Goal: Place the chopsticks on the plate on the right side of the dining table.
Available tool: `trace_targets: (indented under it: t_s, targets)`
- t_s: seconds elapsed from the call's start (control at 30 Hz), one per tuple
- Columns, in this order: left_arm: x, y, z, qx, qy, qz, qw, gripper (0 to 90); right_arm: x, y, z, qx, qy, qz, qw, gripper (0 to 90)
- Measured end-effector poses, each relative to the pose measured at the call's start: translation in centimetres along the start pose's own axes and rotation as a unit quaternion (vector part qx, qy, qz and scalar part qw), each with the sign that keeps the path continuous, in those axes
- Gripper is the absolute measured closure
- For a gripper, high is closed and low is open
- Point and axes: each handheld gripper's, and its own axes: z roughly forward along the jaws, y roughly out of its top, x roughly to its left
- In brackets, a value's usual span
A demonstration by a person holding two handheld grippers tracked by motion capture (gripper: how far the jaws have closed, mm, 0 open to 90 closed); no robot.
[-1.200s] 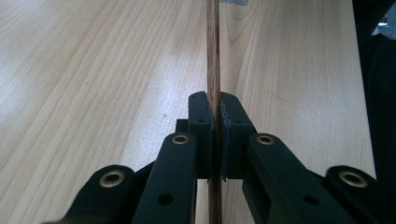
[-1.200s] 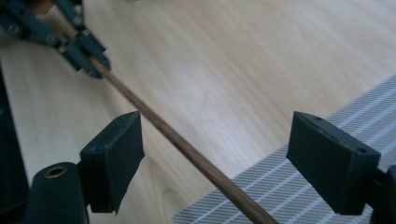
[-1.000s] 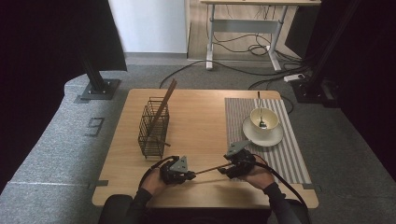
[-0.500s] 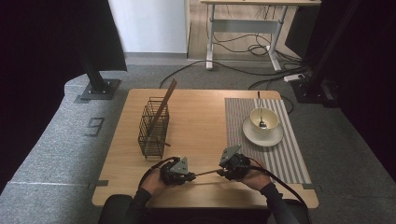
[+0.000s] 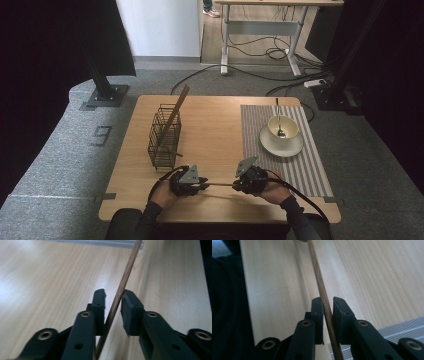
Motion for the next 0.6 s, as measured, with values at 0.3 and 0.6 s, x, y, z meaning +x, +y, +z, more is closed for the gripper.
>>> trace_targets:
  t_s: [0.3,0.6]
  targets:
    - [0.1,0.0,0.3,-0.013,0.03,-0.036,0.9988,44.3,-0.1,0.2,-0.5,-0.015,0.003,0.007,0.9999,83.2]
    - [0.9,-0.1,0.0,-0.04,0.065,-0.1,0.9921,12.7,-1.2,0.0,-1.7,-0.013,-0.021,0.025,0.9994,83.4]
